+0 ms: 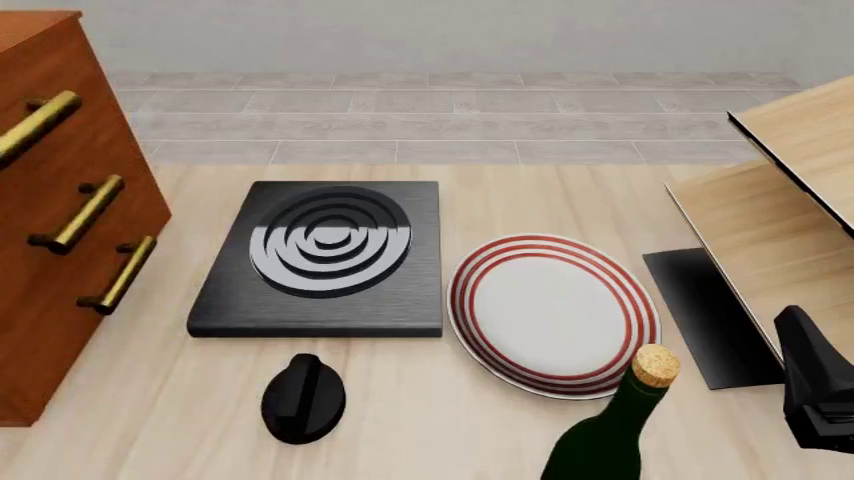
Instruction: Put the bowl on the top of the cabinet.
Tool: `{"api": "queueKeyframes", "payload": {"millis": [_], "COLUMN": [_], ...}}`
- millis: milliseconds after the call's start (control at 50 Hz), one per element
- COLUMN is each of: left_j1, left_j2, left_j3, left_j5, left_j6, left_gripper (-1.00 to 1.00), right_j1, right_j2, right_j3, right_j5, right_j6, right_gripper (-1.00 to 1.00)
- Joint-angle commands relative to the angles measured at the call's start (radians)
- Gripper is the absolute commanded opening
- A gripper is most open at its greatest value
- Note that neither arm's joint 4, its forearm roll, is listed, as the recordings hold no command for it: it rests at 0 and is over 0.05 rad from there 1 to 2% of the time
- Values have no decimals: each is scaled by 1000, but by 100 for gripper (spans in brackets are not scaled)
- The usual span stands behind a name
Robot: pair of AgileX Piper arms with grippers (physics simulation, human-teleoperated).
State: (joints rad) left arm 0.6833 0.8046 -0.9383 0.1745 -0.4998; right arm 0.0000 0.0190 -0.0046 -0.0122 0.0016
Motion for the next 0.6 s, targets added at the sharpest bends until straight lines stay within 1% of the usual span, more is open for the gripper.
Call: {"api": "queueKeyframes", "payload": {"millis": [20, 360, 600], "left_j1": [6, 26, 38], "left_j2": [43, 91, 118], "left_j3": [-7, -10, -11], "left_j5": [-9, -32, -49], "left_j6": [6, 8, 25], "left_gripper": [-100, -100, -100], "right_j1": [0, 0, 0], "right_j2": [0, 0, 0], "right_j3": [0, 0, 0], "right_j5": [0, 0, 0], "right_j6": [0, 0, 0], "right_gripper": [100, 100, 100]}}
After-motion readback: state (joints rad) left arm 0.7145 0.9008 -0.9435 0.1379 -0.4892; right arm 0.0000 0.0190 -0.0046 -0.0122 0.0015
